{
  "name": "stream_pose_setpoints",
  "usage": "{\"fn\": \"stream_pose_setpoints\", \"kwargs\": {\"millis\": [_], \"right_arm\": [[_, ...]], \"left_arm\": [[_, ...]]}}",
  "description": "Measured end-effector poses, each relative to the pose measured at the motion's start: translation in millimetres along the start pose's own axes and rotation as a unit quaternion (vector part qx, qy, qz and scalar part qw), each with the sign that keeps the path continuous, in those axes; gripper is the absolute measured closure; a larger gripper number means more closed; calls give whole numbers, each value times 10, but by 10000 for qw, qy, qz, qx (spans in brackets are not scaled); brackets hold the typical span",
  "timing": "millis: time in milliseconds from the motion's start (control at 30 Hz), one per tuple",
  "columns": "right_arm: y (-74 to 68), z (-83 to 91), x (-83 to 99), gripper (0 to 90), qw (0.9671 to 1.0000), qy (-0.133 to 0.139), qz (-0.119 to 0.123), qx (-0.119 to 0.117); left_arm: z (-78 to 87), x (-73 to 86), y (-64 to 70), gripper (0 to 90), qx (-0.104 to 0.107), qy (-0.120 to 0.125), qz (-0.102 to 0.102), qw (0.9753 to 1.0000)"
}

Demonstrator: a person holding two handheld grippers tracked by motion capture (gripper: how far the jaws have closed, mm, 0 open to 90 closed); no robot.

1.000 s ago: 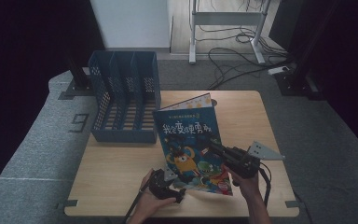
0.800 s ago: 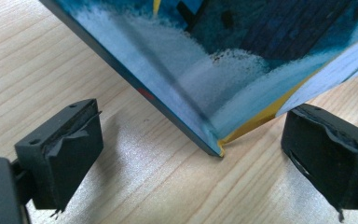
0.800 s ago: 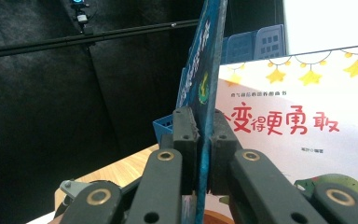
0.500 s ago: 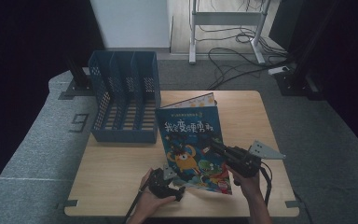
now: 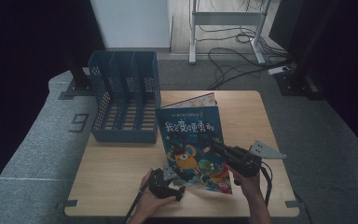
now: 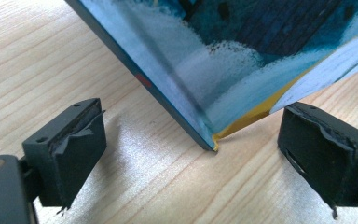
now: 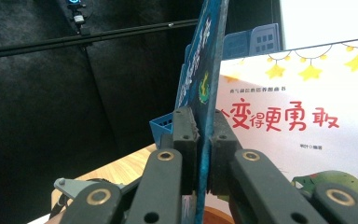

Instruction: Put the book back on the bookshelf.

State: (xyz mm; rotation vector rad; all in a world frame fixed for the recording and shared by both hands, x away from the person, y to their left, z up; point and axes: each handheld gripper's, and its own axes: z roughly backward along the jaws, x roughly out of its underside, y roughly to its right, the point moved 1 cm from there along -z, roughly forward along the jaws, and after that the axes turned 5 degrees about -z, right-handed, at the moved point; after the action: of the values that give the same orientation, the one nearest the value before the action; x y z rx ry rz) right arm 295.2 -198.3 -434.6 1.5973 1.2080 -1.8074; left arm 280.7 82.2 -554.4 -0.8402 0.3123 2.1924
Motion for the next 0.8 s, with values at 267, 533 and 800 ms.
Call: {"fn": "stream_pose_setpoints", "kwargs": {"millis": [267,533,800], "right_arm": [[-33,-6,-9,840,10000,7,11,51],[-55,-9,-15,847,10000,16,22,12],[-73,-15,-17,850,10000,18,68,-14]], "left_arm": [[-14,-15,-20,74,-33,-14,20,10000],[-43,-32,-56,74,-107,44,101,9999],[-60,-50,-82,74,-127,45,144,9998]]}}
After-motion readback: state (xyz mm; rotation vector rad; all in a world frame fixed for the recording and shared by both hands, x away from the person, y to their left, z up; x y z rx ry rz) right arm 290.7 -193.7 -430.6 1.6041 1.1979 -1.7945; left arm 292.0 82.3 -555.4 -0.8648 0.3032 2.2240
